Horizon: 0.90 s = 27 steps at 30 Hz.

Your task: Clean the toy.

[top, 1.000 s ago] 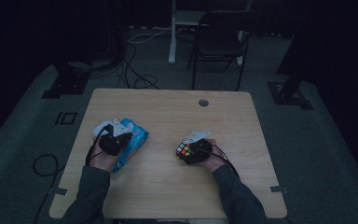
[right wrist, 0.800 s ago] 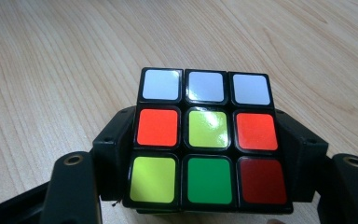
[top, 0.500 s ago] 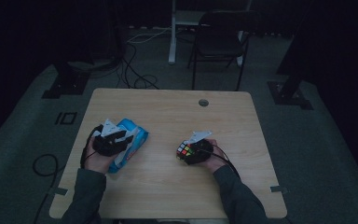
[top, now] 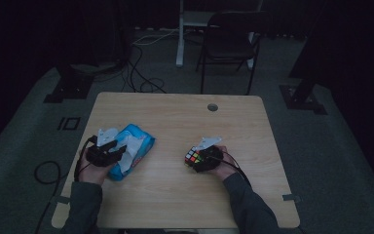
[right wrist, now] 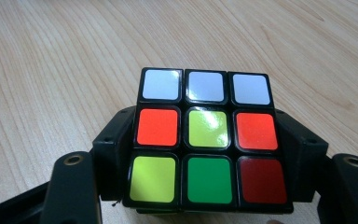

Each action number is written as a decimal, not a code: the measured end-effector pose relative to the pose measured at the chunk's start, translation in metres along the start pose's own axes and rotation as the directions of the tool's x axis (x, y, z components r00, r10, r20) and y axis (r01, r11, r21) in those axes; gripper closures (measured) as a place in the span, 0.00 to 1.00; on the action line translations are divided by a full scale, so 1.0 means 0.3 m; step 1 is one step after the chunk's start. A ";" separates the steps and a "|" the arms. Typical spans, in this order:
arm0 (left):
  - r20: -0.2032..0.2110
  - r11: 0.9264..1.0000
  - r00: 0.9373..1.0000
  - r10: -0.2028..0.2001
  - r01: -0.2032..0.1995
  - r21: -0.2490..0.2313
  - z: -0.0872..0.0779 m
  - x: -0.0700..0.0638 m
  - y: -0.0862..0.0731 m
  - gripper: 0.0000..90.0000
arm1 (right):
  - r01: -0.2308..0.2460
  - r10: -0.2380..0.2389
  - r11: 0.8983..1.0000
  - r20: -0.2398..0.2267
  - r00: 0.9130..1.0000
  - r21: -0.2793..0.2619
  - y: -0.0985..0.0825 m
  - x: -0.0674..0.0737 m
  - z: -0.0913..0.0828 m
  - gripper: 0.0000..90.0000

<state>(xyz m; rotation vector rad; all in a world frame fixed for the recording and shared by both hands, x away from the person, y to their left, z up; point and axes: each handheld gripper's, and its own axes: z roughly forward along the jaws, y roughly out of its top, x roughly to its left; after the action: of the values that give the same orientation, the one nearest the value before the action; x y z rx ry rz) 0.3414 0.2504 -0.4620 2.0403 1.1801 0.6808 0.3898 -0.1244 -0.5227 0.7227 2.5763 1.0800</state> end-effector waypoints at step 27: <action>0.029 1.000 1.000 0.008 -0.009 0.013 0.085 -0.006 0.059 0.95 | 0.003 -0.003 1.000 -0.014 1.000 0.018 0.004 -0.004 -0.002 0.37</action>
<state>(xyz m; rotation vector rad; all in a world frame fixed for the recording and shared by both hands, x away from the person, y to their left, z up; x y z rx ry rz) 0.3682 0.2350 -0.4647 2.0602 1.1628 0.6470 0.3908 -0.1248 -0.5214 0.7178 2.6012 1.0658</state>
